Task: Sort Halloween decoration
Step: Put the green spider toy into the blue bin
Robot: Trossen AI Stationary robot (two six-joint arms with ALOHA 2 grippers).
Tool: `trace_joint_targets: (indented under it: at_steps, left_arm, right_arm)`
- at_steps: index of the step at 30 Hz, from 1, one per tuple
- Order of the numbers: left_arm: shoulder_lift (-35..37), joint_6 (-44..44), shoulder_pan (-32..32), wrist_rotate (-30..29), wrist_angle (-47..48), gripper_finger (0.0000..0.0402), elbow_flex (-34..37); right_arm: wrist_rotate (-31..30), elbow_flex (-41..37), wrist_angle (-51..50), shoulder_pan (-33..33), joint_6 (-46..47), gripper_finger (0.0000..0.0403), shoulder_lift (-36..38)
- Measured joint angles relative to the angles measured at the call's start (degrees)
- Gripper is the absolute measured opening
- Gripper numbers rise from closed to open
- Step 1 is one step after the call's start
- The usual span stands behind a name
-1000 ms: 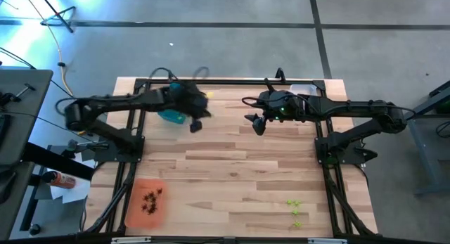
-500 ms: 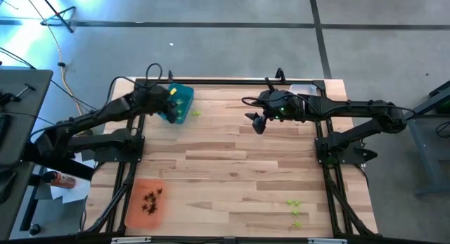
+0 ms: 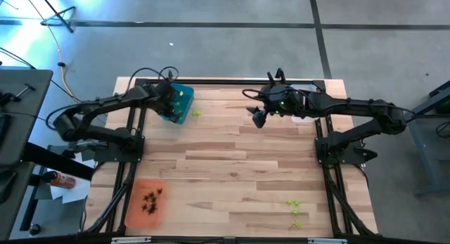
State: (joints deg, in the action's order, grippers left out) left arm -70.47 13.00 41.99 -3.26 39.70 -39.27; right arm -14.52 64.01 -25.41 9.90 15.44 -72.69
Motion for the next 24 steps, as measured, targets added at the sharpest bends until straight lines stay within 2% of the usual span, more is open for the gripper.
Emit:
trace_joint_targets:
  at_steps: [4,10,24]
  left_arm:
    - [-4.2,-0.4,0.1,-0.3,0.0,0.0,-2.2]
    - [-7.0,-1.6,0.3,-3.4,-0.2,0.0016,-4.0]
    - [-7.5,-1.0,2.4,-3.4,0.9,0.0148,-4.4]
  right_arm:
    - [0.0,0.0,0.0,0.4,0.1,0.0268,0.0]
    - [0.1,0.0,0.0,0.4,0.1,0.0268,0.0]
    - [0.2,0.0,0.0,0.4,0.1,0.0268,0.0]
